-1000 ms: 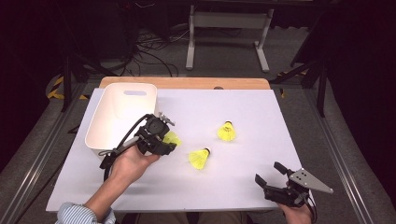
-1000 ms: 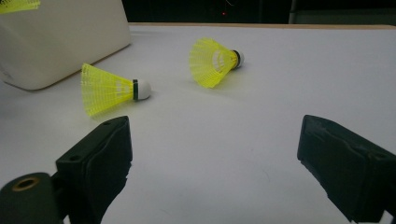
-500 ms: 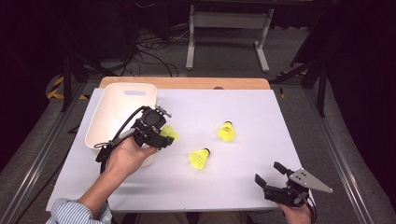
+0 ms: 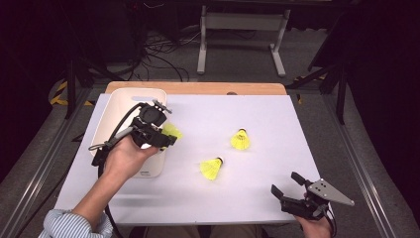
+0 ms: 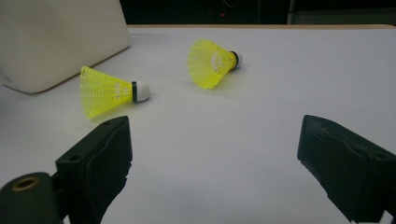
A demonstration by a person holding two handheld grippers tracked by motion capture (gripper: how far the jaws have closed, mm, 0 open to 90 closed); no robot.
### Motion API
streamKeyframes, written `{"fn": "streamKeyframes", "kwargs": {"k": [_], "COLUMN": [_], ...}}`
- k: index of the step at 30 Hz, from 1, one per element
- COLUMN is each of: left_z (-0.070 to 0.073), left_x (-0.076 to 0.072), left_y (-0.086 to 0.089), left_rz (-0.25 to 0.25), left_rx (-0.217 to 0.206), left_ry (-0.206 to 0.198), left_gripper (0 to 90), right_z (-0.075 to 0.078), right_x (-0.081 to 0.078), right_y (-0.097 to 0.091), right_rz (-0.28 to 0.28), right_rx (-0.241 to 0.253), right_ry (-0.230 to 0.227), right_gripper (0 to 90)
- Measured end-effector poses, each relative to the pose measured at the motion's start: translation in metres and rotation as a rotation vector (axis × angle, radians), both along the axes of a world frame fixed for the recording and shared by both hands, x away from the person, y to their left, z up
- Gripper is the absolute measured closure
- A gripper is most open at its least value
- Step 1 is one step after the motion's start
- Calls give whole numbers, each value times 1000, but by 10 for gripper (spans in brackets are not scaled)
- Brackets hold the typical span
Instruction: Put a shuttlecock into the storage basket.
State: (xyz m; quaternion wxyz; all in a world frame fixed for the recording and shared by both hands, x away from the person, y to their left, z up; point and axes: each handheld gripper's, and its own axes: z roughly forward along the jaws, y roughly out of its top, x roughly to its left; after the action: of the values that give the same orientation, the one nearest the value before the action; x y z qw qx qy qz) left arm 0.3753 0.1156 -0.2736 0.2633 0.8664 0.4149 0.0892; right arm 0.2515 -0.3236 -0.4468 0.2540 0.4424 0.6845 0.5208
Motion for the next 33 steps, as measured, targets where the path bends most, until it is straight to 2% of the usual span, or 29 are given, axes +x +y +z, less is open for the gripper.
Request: {"fn": "streamKeyframes", "kwargs": {"k": [13,19,33], "left_z": [6,8,3], "left_x": [10,16,31], "left_y": [22,35,47], "left_rz": [49,93,140], "left_rx": [-16,-23,-2], "left_ry": [-4,-20,-14], "left_gripper": [639,631,631], "right_z": [0,0,0], "right_x": [1,0,1], "right_y": [-1,-1,-1], "right_rz": [-13,-8,-10], "right_rx": [1,2,3], "right_ry": [0,1,2], "right_gripper": [107,109,110]}}
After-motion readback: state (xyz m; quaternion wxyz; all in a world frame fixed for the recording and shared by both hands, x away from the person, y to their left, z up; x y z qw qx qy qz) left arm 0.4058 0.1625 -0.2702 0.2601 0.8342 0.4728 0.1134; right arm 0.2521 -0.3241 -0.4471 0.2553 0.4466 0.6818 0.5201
